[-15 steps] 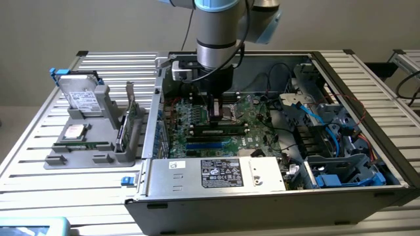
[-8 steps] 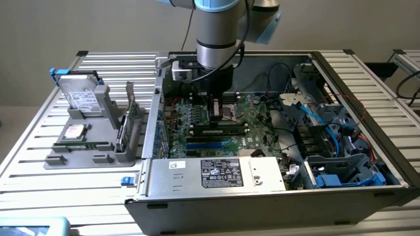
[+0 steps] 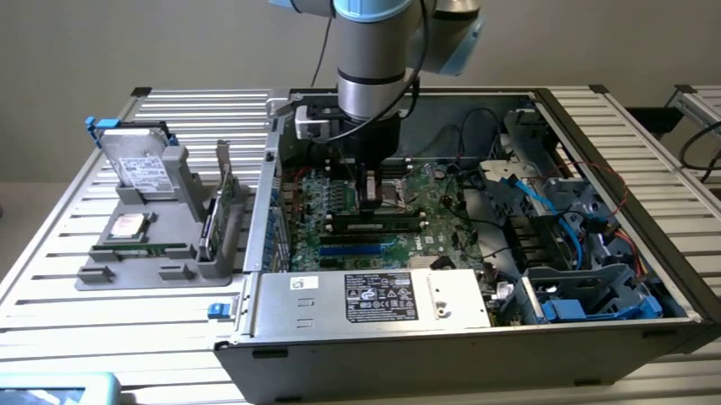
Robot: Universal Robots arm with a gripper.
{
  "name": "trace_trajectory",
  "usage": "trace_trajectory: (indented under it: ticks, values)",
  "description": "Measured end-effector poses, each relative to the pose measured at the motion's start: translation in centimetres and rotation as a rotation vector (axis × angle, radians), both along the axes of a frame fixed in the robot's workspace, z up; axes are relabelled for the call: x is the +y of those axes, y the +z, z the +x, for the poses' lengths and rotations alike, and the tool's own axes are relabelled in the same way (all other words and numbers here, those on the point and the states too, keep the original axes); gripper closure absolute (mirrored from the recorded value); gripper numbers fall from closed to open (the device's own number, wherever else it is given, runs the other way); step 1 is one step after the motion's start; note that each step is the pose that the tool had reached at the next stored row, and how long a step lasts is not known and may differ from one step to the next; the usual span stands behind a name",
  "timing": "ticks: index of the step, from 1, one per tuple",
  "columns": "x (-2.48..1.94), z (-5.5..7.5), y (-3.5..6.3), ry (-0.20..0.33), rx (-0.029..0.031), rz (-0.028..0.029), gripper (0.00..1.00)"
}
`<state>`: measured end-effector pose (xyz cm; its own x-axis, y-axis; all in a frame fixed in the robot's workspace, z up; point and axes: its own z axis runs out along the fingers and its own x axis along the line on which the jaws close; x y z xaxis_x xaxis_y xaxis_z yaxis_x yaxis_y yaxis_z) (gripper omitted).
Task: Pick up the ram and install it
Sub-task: 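Press down the ram until it locks into place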
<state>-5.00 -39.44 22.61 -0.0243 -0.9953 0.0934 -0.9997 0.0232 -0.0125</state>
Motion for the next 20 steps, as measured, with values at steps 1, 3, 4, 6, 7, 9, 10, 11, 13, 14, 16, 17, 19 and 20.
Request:
trace_trajectory:
  ticks: [1,3,4,6,7,9,10,11,13,14,16,17,19,20]
  values:
    - [0.00,0.0,-0.06,0.000,0.0000,-0.0001,0.89]
    - [0.00,0.0,-0.15,-0.001,-0.0002,-0.0012,0.89]
    - [0.00,0.0,-0.17,-0.002,-0.0001,-0.0019,0.89]
    - [0.00,0.0,-0.14,-0.002,-0.0002,-0.0022,0.89]
    - [0.03,0.0,0.05,-0.002,-0.0016,-0.0008,0.89]
    - [0.01,0.1,0.76,-0.003,-0.0005,-0.0031,0.89]
    - [0.01,0.1,0.95,-0.003,-0.0005,-0.0034,0.89]
    - [0.01,0.3,1.07,-0.003,-0.0005,-0.0042,0.89]
    - [0.02,0.6,1.21,-0.003,-0.0006,-0.0054,0.89]
    - [0.01,0.8,1.26,-0.003,-0.0005,-0.0063,0.89]
    - [0.01,1.1,1.36,-0.004,-0.0004,-0.0080,0.89]
    - [0.00,1.3,1.39,-0.004,-0.0003,-0.0087,0.89]
    - [0.00,1.5,1.45,-0.004,-0.0004,-0.0095,0.89]
    - [0.01,1.7,1.47,-0.004,-0.0004,-0.0096,0.89]
